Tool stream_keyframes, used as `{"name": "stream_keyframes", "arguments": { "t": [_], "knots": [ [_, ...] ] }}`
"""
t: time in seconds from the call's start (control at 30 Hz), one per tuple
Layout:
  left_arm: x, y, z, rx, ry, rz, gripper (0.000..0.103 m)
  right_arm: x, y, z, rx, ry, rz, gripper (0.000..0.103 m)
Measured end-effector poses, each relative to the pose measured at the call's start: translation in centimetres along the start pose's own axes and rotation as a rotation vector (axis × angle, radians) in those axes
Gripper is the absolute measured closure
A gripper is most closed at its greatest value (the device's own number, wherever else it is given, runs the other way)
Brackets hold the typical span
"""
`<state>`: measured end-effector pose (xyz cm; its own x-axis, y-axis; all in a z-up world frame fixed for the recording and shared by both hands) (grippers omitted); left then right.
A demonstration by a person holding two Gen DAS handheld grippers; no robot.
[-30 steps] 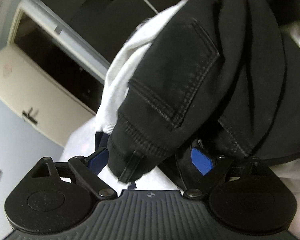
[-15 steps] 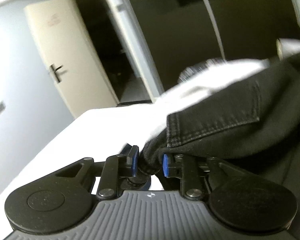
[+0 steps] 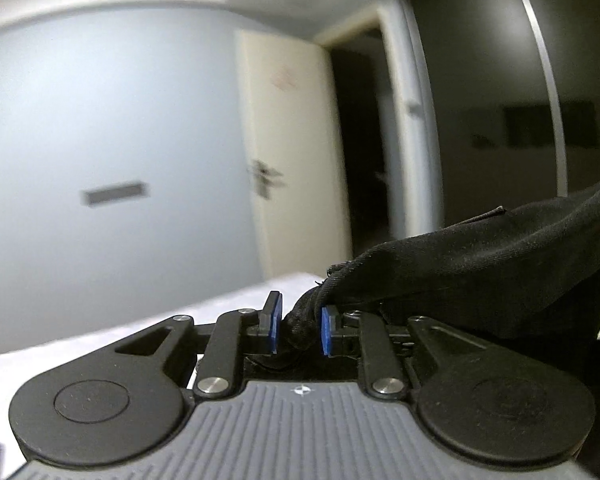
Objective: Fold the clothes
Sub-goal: 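Lift the black jeans with both grippers and swing them over the bed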
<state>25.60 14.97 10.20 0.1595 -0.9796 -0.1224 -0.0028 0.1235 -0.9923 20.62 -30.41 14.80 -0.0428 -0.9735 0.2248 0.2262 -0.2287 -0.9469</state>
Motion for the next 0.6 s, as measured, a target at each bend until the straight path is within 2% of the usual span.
{"name": "stream_keyframes", "arguments": {
  "t": [0.1,0.3,0.37,0.5,0.6],
  "knots": [
    [-6.2,-2.8,-4.6,0.050,-0.105,-0.013,0.080,-4.1,-3.3,-0.8,0.073,-0.088,0.034,0.096],
    [-16.3,-6.6,-16.3,0.110,-0.316,0.059,0.080,-13.5,-7.5,-4.2,0.167,-0.296,0.103,0.096],
    [-19.3,-6.9,-20.5,0.094,-0.383,0.111,0.080,-16.7,-8.3,-5.5,0.187,-0.368,0.128,0.096],
    [-22.0,-6.6,-24.1,0.037,-0.502,0.202,0.080,-23.2,-9.3,-8.4,0.193,-0.537,0.173,0.096],
    [-24.3,-5.9,-27.7,-0.046,-0.563,0.225,0.080,-28.1,-9.4,-10.3,0.160,-0.679,0.202,0.096]
  ]
}}
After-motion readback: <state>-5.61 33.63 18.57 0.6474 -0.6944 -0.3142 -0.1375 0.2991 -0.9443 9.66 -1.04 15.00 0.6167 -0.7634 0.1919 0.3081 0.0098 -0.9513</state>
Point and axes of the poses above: each gripper's, at about its wrist camera, not at the fingertips, and z roughly the way its jaws point, x to its right, y to its underside, the point moved 7 cm from there along z, roughly the way its jaws point, and after that the axes turned 12 degrees about x, right-handed, at the moved point
